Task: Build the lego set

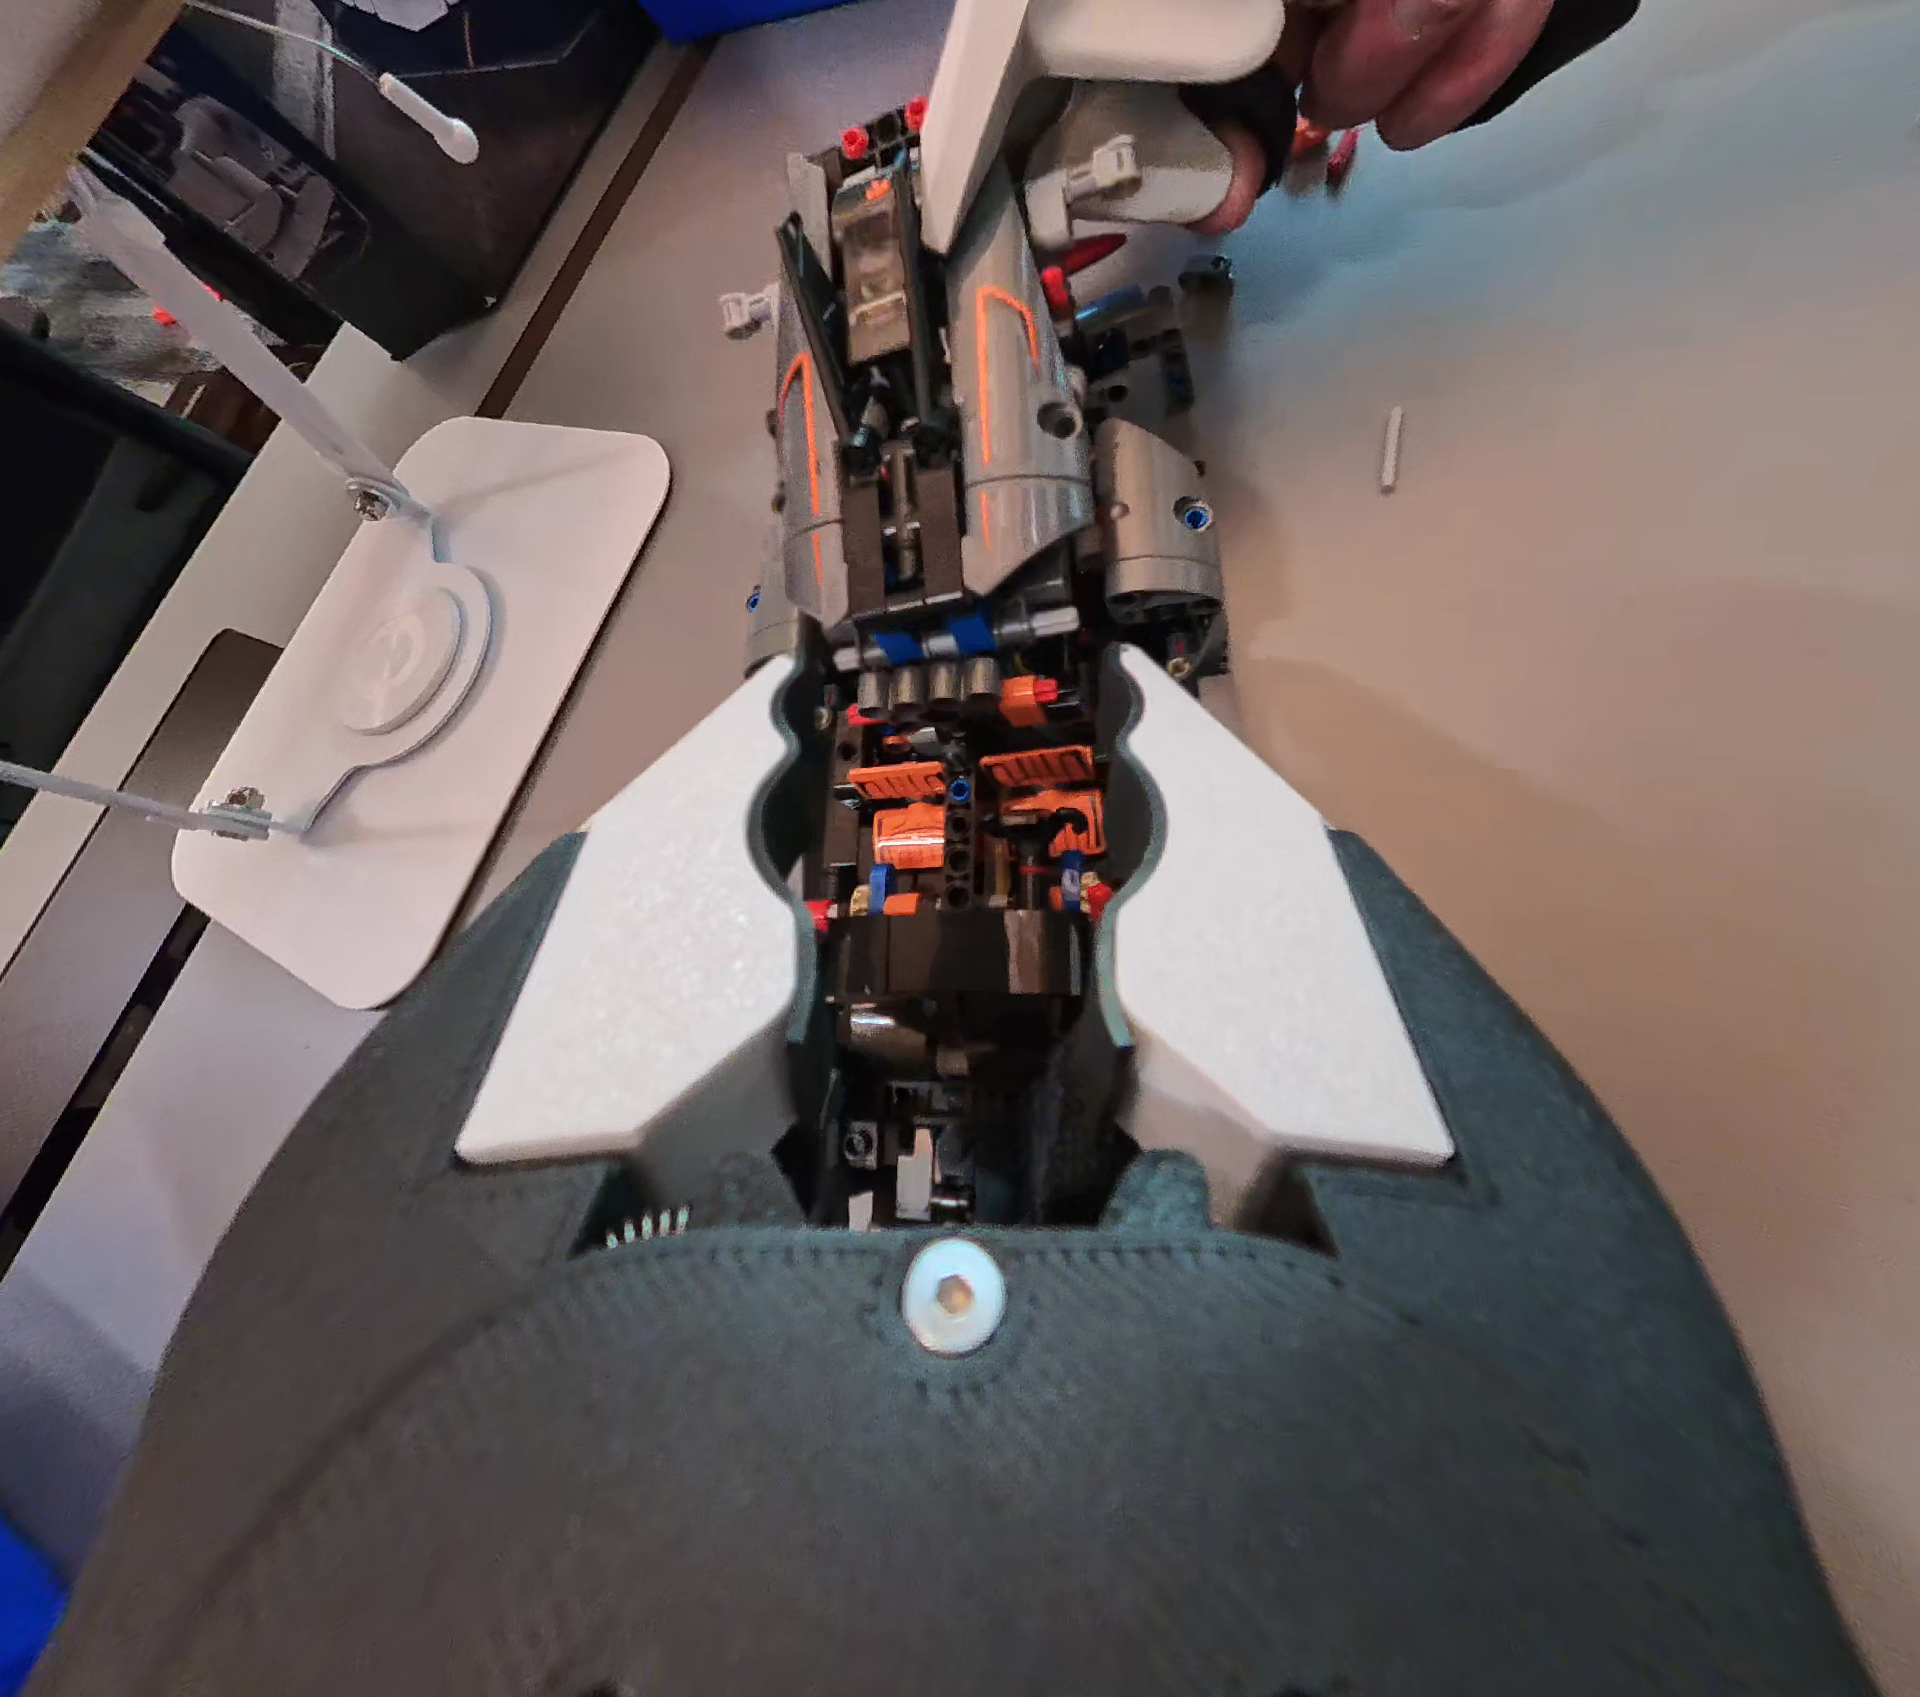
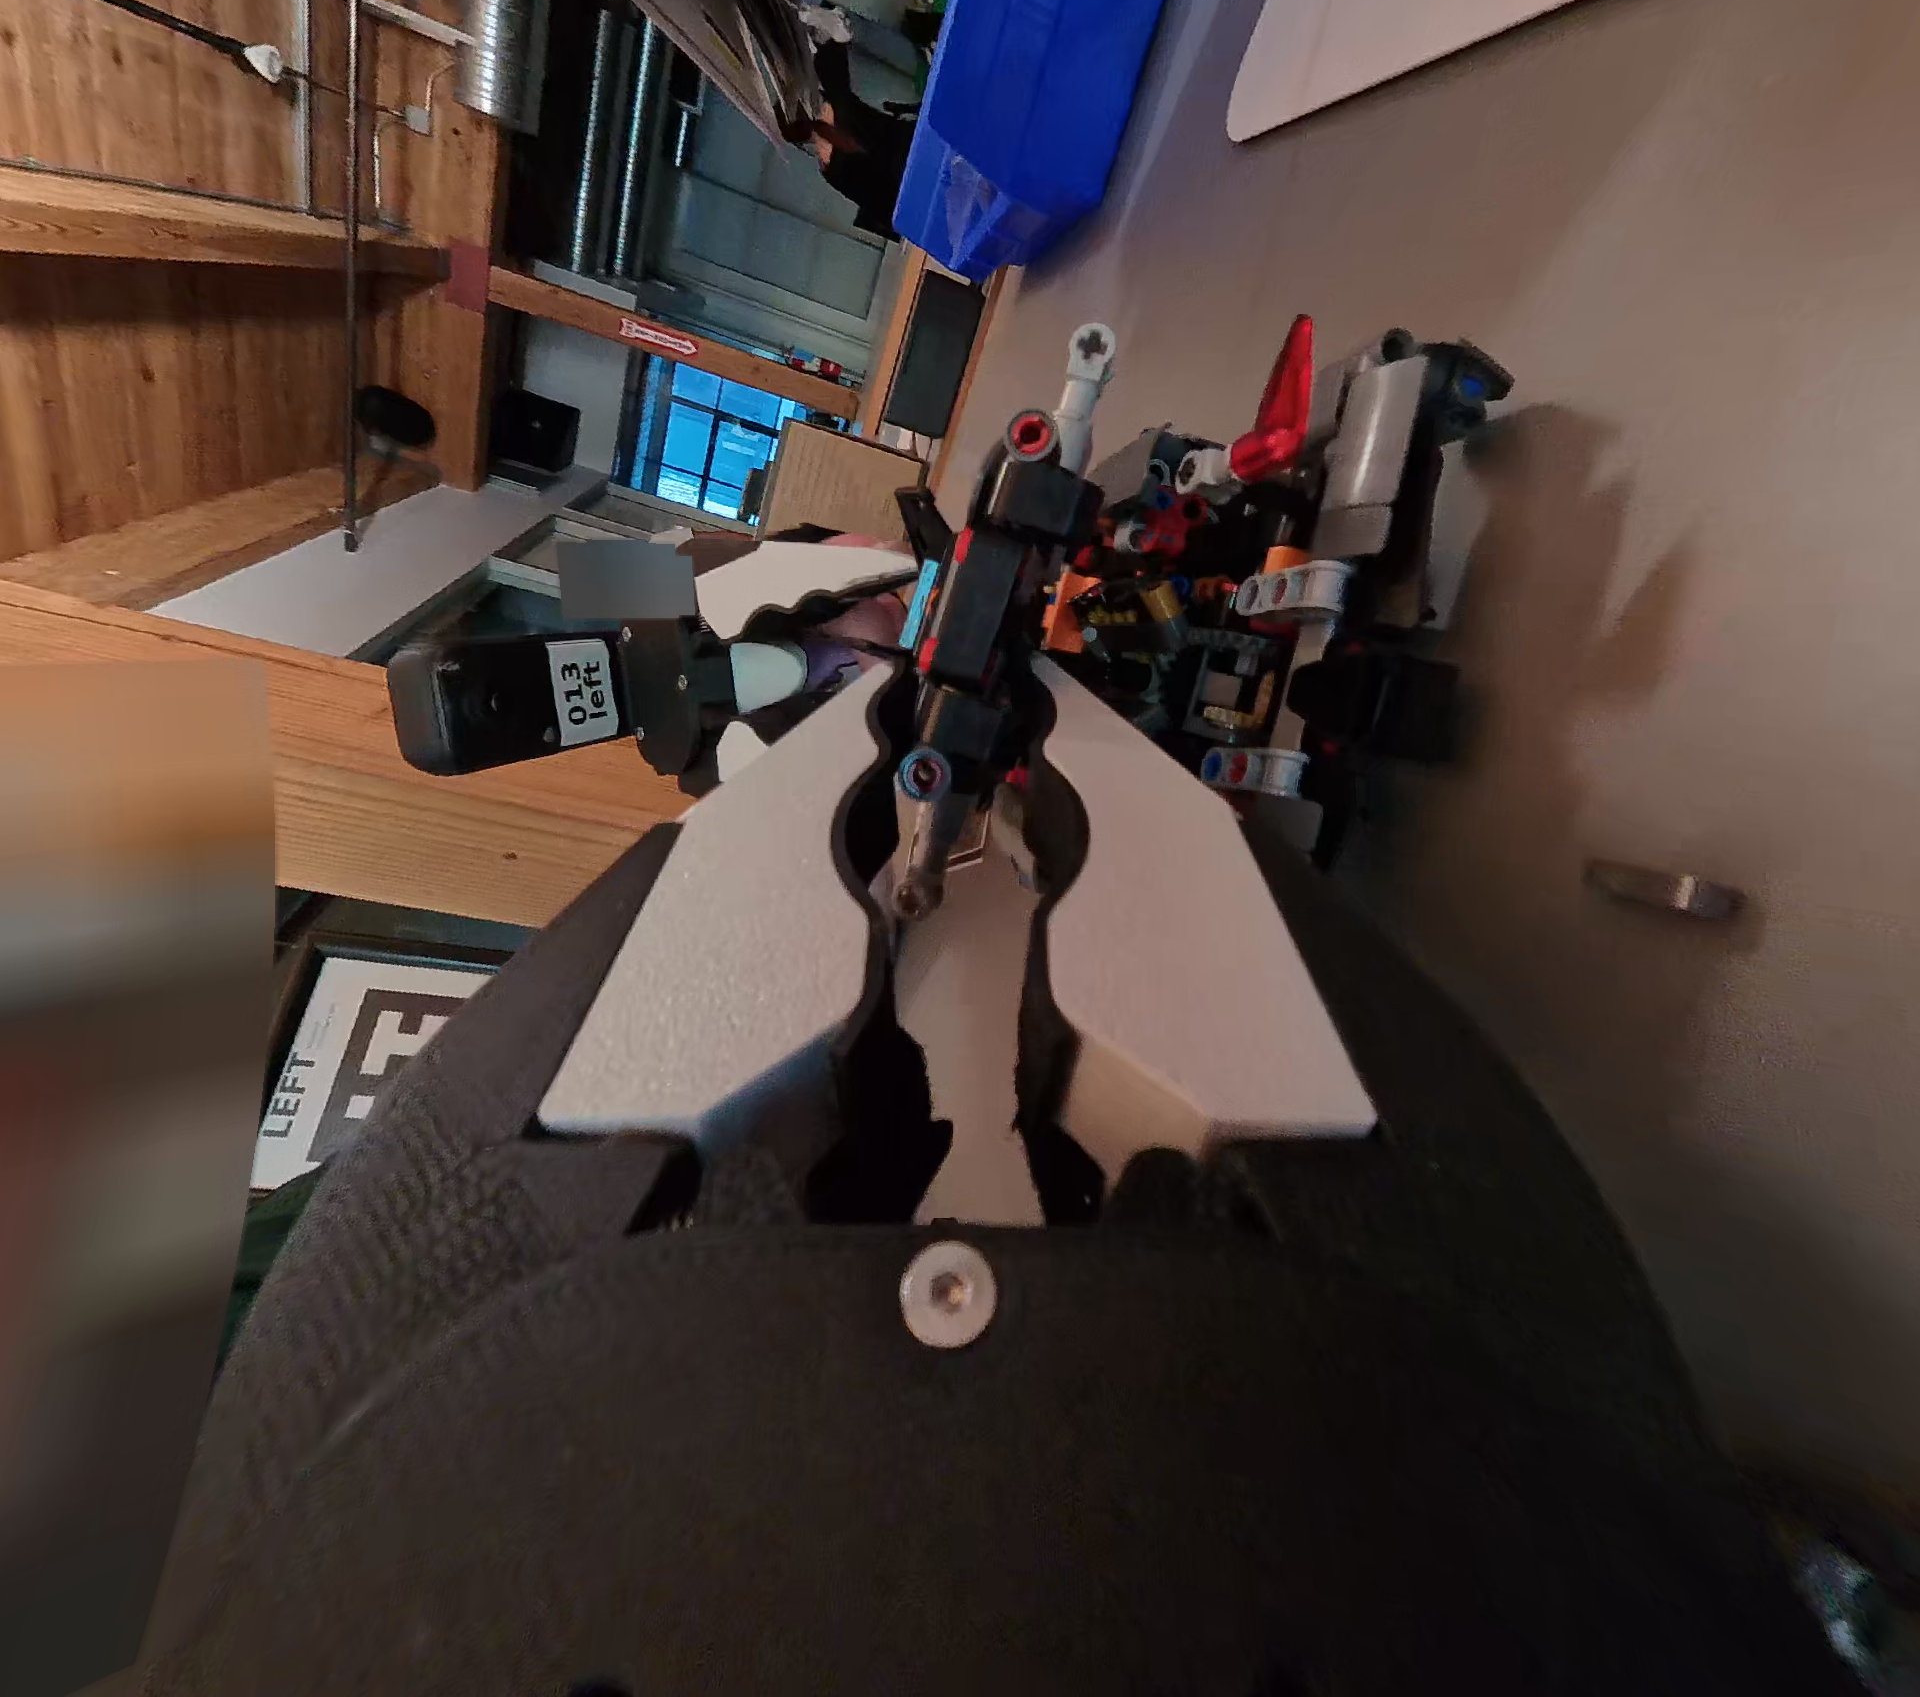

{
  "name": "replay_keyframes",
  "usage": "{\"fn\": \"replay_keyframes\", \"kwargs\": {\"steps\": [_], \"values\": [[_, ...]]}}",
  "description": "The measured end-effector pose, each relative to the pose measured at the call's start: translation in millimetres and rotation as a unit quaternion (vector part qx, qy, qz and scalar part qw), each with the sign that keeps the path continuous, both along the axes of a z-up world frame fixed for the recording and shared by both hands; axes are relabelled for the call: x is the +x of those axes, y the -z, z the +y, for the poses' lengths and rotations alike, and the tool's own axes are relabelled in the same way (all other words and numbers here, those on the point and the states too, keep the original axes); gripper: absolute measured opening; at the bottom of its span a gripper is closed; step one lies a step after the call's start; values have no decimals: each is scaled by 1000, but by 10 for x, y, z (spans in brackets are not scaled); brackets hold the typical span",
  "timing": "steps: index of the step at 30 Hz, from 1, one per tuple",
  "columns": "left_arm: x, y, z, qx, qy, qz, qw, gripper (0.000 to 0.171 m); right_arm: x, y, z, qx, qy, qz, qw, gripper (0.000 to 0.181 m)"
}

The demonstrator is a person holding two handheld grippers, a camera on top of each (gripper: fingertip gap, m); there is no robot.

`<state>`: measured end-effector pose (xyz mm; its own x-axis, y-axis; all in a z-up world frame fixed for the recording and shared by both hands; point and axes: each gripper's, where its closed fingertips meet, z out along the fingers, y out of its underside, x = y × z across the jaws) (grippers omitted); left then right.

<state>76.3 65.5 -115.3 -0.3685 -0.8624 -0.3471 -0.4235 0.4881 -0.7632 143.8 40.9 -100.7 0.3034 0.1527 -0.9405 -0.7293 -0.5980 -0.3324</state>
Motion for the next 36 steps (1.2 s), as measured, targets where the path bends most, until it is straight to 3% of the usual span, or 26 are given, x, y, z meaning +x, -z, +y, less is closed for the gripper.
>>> {"fn": "replay_keyframes", "kwargs": {"steps": [13, 21, 36], "values": [[57, -3, -88, 8, 12, -11, 1000, 60, -37, 91, 16, -15, 11, -12, 1000, 16], [101, 110, -178, 46, 26, 10, 999, 52, -37, 105, 16, -18, 9, -16, 1000, 16], [115, 129, -167, 60, 24, 16, 998, 45, -17, 99, -71, -23, 2, -67, 997, 40]]}}
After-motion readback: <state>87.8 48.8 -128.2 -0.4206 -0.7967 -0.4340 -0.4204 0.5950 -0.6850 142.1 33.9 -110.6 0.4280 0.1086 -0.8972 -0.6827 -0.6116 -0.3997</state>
